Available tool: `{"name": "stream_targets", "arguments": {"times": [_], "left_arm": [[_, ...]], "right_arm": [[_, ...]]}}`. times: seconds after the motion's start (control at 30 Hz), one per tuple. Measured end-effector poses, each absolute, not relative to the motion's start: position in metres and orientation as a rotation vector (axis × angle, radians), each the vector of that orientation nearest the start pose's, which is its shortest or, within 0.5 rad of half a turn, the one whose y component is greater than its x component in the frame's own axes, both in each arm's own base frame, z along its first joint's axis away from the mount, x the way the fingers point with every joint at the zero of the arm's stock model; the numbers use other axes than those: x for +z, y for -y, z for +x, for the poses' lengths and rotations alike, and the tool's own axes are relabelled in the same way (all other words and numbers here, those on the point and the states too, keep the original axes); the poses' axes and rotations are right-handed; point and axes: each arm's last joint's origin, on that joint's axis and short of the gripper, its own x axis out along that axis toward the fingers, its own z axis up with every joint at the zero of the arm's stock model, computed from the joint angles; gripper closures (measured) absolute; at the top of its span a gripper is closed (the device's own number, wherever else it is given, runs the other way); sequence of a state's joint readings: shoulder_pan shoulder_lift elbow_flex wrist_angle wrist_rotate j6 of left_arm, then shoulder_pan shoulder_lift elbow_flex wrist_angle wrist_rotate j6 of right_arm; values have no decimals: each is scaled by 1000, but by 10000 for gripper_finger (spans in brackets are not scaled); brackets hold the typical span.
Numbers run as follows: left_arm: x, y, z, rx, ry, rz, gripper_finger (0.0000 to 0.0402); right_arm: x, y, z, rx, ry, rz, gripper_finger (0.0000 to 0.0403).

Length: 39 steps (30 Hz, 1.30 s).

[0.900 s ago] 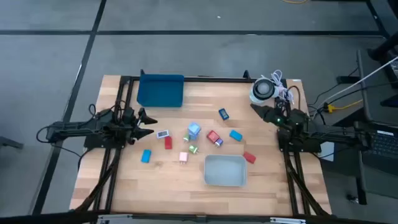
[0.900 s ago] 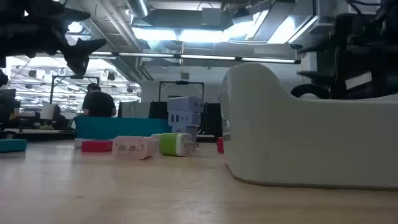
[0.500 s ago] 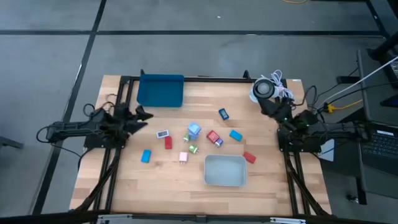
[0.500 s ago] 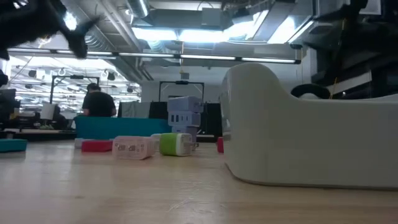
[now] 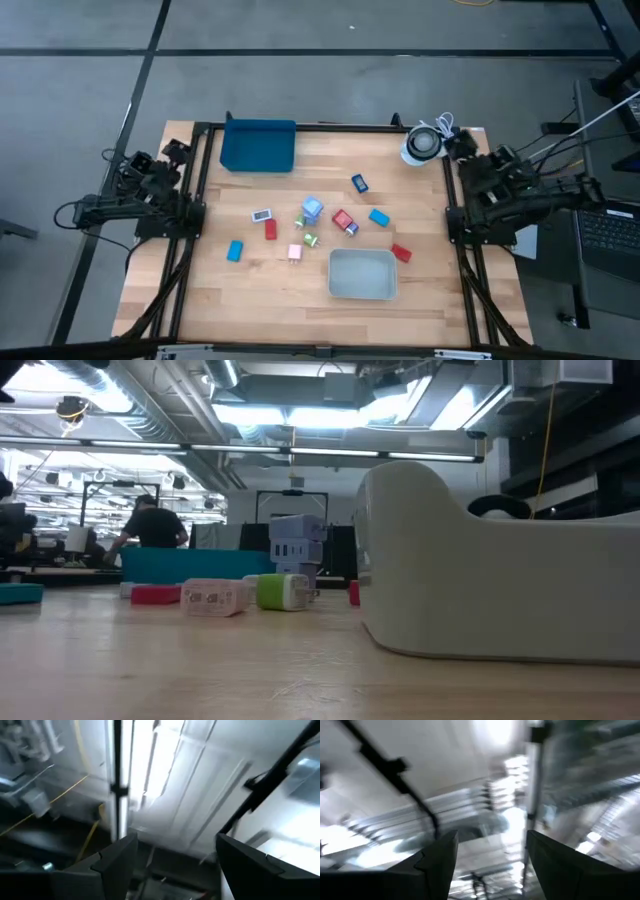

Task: Pick & Place Office items
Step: Put the white digital clock into the gray bin

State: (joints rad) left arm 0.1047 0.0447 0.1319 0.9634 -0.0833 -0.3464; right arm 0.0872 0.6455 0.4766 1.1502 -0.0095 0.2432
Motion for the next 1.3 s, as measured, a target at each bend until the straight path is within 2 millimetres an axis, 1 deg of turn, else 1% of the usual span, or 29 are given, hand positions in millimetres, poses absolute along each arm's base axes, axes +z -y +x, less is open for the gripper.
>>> {"name": "stream_targets", "arguments": {"times": [0.03,0.1,0.17,0.23,0.3,0.37,0.43,0.5,0.57,0.63,0.7,0.8,0.9,1.0,1.07,1.2,1.3], "left_arm": [[284,-8,46,14,1033,-296,137],[294,-9,52,49,969,-293,137],[306,-9,57,44,948,-289,137],[324,-9,61,32,953,-317,137],[347,-10,62,32,980,-319,137],[374,-10,63,55,995,-260,137],[403,-10,68,90,937,-189,137],[430,-12,76,180,780,-140,137],[452,-15,84,298,523,-87,137],[467,-19,93,411,243,-64,137],[473,-22,102,485,-26,-43,137],[472,-24,114,548,-349,-62,137],[458,-25,128,575,-596,-124,137],[434,-23,140,526,-821,-213,137],[416,-18,147,463,-949,-269,137],[377,3,154,326,-1123,-350,137],[349,23,153,259,-1208,-389,137]], "right_arm": [[373,-12,116,233,973,225,160],[393,-12,120,229,964,181,160],[412,-12,121,212,936,155,160],[429,-12,122,200,869,138,160],[442,-12,121,198,788,133,160],[454,-12,119,206,744,132,160],[467,-12,114,223,749,123,160],[479,-12,108,215,766,101,160],[487,-11,103,195,742,94,160],[494,-10,100,197,675,104,160],[499,-9,99,166,588,141,160],[500,-7,101,86,414,169,160],[499,-8,109,63,271,228,162],[495,-10,124,88,186,329,173],[491,-12,135,107,138,369,182],[484,-20,151,154,62,414,196],[482,-26,157,170,40,434,198]]}}
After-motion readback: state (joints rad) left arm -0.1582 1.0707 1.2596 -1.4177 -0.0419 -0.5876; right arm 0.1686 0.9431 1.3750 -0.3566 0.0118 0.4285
